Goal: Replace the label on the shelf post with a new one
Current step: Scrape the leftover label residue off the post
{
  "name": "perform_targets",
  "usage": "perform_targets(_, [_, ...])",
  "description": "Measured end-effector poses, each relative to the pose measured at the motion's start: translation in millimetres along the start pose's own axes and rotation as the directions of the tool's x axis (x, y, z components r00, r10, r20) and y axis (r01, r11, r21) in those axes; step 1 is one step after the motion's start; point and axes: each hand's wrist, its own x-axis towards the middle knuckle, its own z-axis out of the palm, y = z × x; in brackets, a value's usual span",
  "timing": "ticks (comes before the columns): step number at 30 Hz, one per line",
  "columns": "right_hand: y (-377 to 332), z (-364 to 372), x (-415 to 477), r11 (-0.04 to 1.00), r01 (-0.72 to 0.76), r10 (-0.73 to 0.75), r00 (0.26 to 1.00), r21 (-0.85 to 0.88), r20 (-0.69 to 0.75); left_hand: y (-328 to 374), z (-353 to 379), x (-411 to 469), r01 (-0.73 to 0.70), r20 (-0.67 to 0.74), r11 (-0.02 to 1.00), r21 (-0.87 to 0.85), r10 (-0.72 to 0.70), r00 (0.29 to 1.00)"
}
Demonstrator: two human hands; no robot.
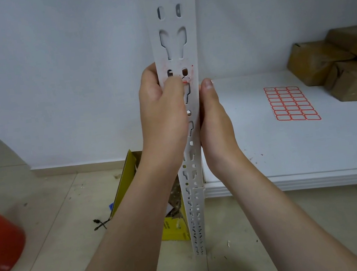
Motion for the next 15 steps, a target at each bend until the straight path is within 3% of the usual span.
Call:
perform_targets(11, [4.5,0.2,3.5,1.000,-0.019,0.019,1.000,0.016,-0.014,1.5,-3.5,-2.7,0.029,0.028,0.991,-0.132,-0.025,0.999])
perform_targets(15, [6.1,-0.5,5.8,0.999,-0.012,0.013,1.000,0.034,-0.008,3.4,-0.4,-2.7,0.027,0.015,0.995,-0.095,-0.025,1.000])
